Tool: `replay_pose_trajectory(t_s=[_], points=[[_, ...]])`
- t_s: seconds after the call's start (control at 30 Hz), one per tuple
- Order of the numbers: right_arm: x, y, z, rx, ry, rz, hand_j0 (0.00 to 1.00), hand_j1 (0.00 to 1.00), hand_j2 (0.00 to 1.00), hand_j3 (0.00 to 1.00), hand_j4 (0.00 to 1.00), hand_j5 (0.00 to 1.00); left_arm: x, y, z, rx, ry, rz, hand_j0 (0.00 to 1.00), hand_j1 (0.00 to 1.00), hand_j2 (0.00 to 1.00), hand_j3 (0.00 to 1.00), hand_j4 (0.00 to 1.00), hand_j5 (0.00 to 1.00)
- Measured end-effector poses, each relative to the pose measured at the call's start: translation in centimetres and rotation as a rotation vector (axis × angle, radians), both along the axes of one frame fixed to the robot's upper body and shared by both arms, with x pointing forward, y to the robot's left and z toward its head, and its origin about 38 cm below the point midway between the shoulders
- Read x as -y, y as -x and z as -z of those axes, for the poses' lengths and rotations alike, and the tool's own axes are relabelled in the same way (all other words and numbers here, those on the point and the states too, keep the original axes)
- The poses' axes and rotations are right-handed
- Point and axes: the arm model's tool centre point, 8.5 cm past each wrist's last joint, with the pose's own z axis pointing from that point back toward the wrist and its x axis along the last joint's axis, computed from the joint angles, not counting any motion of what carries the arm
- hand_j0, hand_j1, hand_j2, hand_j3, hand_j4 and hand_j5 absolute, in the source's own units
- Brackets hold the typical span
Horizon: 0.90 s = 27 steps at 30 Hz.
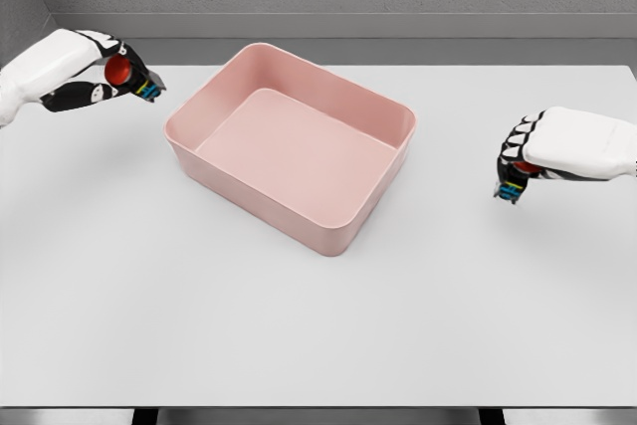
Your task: Put the industrial switch in the basket with both arms
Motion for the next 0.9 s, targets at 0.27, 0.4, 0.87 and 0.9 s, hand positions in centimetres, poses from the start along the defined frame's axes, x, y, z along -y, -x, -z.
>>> replay_pose_trajectory(t_s=[0.27, 0.4, 0.87, 0.9], points=[[-1.3, -0.8, -0.9, 0.032, -0.023, -0.027, 0.42, 0.42, 0.42, 0.42, 0.42, 0.42, 3.9, -0.2, -0.7, 0.037, 0.03, 0.085, 0.51, 0.51, 0.51, 0.51, 0.51, 0.51], [-2.0, -1.1, -1.3, 0.047, -0.037, -0.038, 0.42, 0.42, 0.42, 0.42, 0.42, 0.42, 5.9, -0.5, -1.0, 0.047, 0.037, 0.126, 0.52, 0.52, 0.52, 0.52, 0.52, 0.52], [-4.7, -2.1, -2.0, 0.062, -0.061, -0.088, 0.42, 0.42, 0.42, 0.42, 0.42, 0.42, 10.1, -1.1, -1.0, 0.049, 0.067, 0.206, 1.0, 1.0, 1.0, 1.0, 1.0, 1.0], [-4.9, -2.2, -2.1, 0.067, -0.067, -0.092, 0.42, 0.42, 0.42, 0.42, 0.42, 0.42, 9.9, -1.1, -1.1, 0.052, 0.068, 0.202, 1.0, 1.0, 1.0, 1.0, 1.0, 1.0]])
